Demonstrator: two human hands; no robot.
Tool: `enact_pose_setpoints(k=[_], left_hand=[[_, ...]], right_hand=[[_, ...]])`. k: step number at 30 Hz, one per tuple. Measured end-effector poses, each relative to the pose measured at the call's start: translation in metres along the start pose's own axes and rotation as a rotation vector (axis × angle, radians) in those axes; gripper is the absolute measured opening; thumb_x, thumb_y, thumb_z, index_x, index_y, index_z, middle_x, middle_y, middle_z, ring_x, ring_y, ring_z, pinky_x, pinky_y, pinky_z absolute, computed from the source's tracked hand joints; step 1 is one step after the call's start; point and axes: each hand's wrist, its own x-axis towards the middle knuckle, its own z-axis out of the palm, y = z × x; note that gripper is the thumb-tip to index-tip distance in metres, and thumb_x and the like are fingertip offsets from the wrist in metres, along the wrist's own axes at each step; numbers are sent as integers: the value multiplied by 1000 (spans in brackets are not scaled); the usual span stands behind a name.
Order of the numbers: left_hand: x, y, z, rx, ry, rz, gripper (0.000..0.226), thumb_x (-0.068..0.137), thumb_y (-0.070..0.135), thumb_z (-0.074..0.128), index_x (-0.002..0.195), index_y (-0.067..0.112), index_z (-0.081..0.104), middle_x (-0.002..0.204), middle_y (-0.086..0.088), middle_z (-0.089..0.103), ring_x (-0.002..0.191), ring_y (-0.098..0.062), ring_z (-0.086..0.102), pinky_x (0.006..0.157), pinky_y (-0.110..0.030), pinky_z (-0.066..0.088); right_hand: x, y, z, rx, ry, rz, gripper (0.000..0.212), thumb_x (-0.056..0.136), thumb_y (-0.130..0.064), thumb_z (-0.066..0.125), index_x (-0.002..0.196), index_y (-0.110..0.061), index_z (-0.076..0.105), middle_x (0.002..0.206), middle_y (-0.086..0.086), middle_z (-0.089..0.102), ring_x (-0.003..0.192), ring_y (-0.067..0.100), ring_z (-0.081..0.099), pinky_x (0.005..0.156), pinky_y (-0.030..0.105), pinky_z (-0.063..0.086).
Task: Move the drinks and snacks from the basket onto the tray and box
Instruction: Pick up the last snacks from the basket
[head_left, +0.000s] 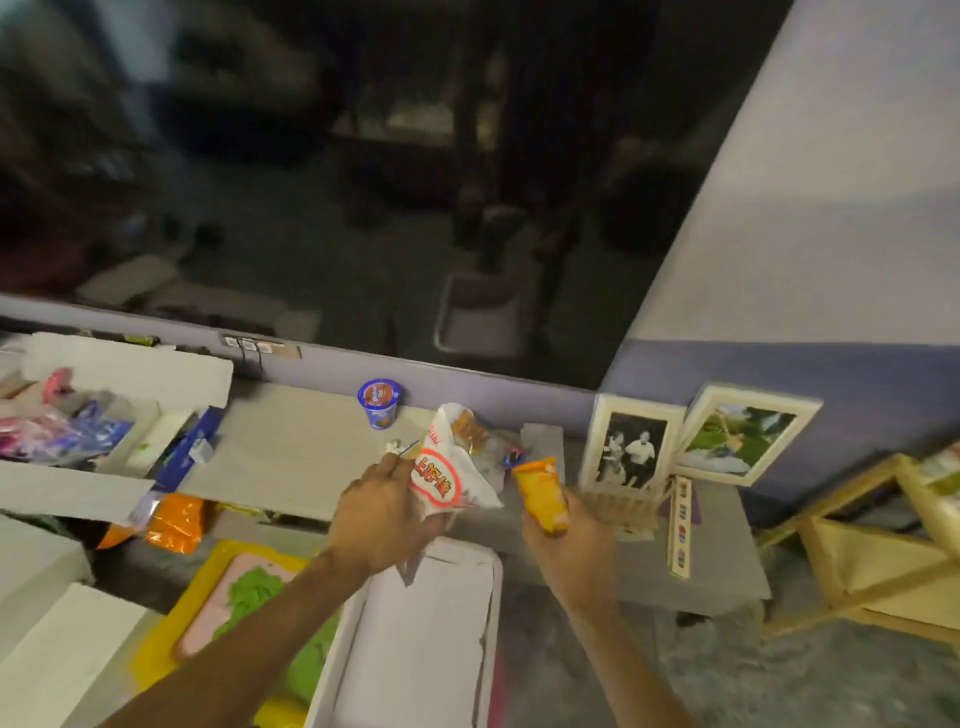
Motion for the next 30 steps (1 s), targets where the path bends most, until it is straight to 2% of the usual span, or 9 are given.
enact_pose_setpoints(k=[3, 5, 8, 11, 13, 15, 21, 26, 30], left_hand=[[10, 53, -65, -113, 27, -13, 76, 76, 80, 71, 132, 30, 56, 119, 11, 65, 102, -14, 69, 85, -33, 59], [16, 90, -101, -137, 13, 0, 75, 77, 80, 71, 132, 31, 56, 122, 10, 66, 101, -15, 70, 86, -33, 60], [18, 144, -149, -180, 27, 96, 69, 75, 80, 73, 124, 33, 58, 119, 10, 65, 97, -14, 70, 85, -35, 62], [20, 202, -181, -231, 15, 219, 55, 70, 82, 70, 105, 44, 54, 107, 13, 66, 88, -10, 67, 80, -36, 60], [19, 245, -190, -260, -25, 304, 46, 67, 82, 69, 92, 45, 57, 102, 16, 68, 90, -13, 71, 82, -41, 61], [15, 290, -190, -302, -83, 383, 47, 66, 82, 70, 92, 45, 59, 100, 18, 71, 90, -10, 72, 84, -41, 62], [-9, 441, -148, -380, -178, 635, 65, 69, 83, 70, 119, 47, 50, 114, 21, 70, 91, -2, 66, 75, -18, 48], [-40, 585, -82, -401, -260, 734, 58, 78, 75, 75, 123, 43, 58, 123, 18, 72, 105, -9, 70, 94, -34, 58], [-71, 694, -30, -443, -407, 700, 35, 87, 64, 77, 106, 43, 57, 105, 23, 66, 86, -8, 66, 96, -39, 60]], right_hand=[[0, -36, -71, -15, 102, 10, 19, 91, -41, 79, 102, -27, 73, 81, -16, 63, 68, -1, 53, 63, 11, 40], [-3, -55, -120, -14, 162, 19, 15, 92, -40, 78, 99, -27, 73, 81, -17, 62, 70, 2, 59, 63, 2, 33], [-14, -75, -185, 18, 228, 38, 16, 94, -37, 76, 101, -23, 73, 87, -11, 68, 75, 5, 62, 66, 18, 49], [-25, -84, -248, 7, 325, 48, 15, 91, -37, 79, 98, -25, 73, 84, -11, 67, 65, -1, 52, 61, 19, 40], [-30, -81, -288, 0, 353, 85, 15, 90, -36, 80, 94, -23, 73, 86, -4, 74, 69, 9, 58, 63, 24, 38], [-34, -68, -330, 26, 372, 137, 15, 90, -36, 79, 91, -23, 72, 89, 0, 77, 79, 22, 69, 66, 28, 39], [-65, 18, -454, 3, 496, 245, 23, 86, -41, 80, 97, -21, 73, 91, 3, 78, 86, 28, 73, 68, 38, 53], [-107, 119, -564, -28, 608, 328, 38, 88, -36, 83, 120, -19, 72, 104, 1, 79, 96, 24, 74, 77, 28, 50], [-137, 193, -655, -67, 633, 425, 38, 89, -38, 80, 122, -20, 73, 99, -1, 79, 90, 21, 74, 74, 31, 54]])
